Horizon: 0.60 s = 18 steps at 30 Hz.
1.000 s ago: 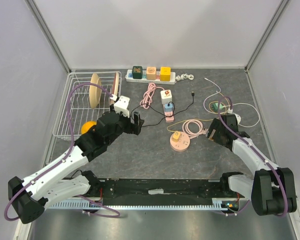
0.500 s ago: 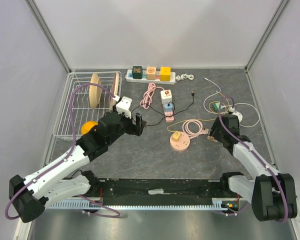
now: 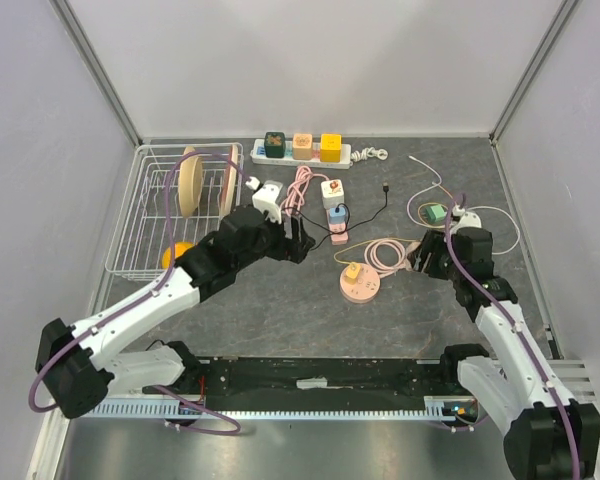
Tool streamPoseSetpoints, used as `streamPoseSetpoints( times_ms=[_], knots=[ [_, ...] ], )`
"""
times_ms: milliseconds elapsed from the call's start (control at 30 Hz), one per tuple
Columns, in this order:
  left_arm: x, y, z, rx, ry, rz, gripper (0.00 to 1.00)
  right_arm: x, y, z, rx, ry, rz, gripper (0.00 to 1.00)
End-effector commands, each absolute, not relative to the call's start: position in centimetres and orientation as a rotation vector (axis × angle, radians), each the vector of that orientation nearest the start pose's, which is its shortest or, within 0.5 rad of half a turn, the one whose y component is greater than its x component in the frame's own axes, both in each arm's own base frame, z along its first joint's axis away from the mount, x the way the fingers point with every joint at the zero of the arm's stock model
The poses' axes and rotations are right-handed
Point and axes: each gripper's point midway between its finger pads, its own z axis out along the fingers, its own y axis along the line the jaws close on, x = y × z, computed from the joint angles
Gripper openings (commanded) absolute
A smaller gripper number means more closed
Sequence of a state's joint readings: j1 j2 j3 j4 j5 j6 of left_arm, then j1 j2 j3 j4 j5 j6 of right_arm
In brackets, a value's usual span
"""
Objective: Insert the plug
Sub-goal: Pick up the plug from the center of the board, then adjust the plug.
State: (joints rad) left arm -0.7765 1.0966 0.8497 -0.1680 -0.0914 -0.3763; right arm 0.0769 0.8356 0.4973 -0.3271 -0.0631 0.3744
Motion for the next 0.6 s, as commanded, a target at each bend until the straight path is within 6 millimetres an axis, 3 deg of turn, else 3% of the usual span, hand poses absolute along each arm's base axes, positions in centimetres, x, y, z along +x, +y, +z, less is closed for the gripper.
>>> streamPoseSetpoints(
  times_ms=[0,100,233,300,467,567],
  knots=[
    [26.3,-29.3,26.1,0.254,1.991,-0.894,0.87,27.9,7.7,18.2,-0.010,2.043,0.455,0.24],
    [26.5,-31.7,28.6,0.239,1.977,-1.028,0.87,27.6,9.2,21.4,-0.171,1.953,0.506,0.25],
    [26.6,-34.3,29.6,0.237,1.977,-1.174,0.89,26.7,11.7,25.6,-0.365,1.807,0.608,0.25],
    [26.4,-35.5,30.7,0.239,1.959,-1.254,0.91,26.3,12.5,26.6,-0.406,1.762,0.650,0.25],
    [26.7,-37.7,30.7,0.218,1.988,-1.374,0.96,25.0,14.8,28.6,-0.509,1.663,0.751,0.26],
    [26.6,-38.9,31.7,0.236,1.963,-1.447,0.99,24.4,15.5,29.2,-0.546,1.632,0.776,0.26]
  ],
)
